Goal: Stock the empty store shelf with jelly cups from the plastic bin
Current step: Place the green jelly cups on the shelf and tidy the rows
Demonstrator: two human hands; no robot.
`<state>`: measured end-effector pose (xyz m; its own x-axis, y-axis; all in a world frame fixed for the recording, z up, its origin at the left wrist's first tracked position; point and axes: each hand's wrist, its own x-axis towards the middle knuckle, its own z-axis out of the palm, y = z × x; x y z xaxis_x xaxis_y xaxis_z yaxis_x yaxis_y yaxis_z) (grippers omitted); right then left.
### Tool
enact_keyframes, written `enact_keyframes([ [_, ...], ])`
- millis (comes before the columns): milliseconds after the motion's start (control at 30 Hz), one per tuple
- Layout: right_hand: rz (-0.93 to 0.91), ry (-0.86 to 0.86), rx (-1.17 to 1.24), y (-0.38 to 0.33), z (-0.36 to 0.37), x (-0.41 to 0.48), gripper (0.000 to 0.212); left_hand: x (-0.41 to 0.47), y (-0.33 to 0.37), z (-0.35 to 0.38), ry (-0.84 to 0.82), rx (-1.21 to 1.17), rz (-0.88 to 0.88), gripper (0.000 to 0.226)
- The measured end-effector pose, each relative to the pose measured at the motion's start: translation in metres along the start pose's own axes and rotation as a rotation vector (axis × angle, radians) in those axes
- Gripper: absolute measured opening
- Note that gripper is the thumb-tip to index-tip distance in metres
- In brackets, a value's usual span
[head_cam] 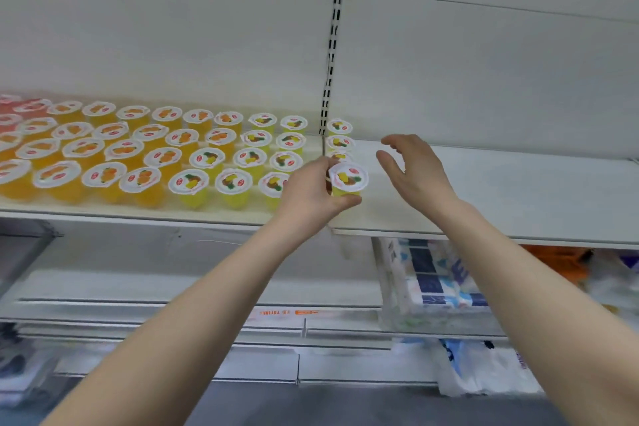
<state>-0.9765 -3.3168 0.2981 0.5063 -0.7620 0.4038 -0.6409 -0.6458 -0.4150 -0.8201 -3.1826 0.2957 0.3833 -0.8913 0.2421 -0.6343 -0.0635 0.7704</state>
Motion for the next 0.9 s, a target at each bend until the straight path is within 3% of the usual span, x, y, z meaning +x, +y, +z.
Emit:
enact_keyframes([
  [167, -0.075, -0.055, -0.059, 0.01, -0.001, -0.003, 0.041, -0.012, -0.01, 0.032, -0.001, 0.096, -0.117, 0.042],
  [567, -0.165, -0.143, -0.127, 0.008, -0.003, 0.005, 0.046, -0.01, -0.006, 0.038, 0.046, 0.191, -0.19, 0.059],
  [700, -0.235, -0.158, -0.188, 0.006, -0.006, 0.008, 0.047, -0.028, -0.004, 0.026, 0.029, 0.422, -0.066, 0.064],
  [900, -0.388, -0.12, -0.224, -0.023, -0.008, 0.013, 0.046, -0.047, -0.004, -0.023, 0.188, 0.686, 0.186, 0.051],
])
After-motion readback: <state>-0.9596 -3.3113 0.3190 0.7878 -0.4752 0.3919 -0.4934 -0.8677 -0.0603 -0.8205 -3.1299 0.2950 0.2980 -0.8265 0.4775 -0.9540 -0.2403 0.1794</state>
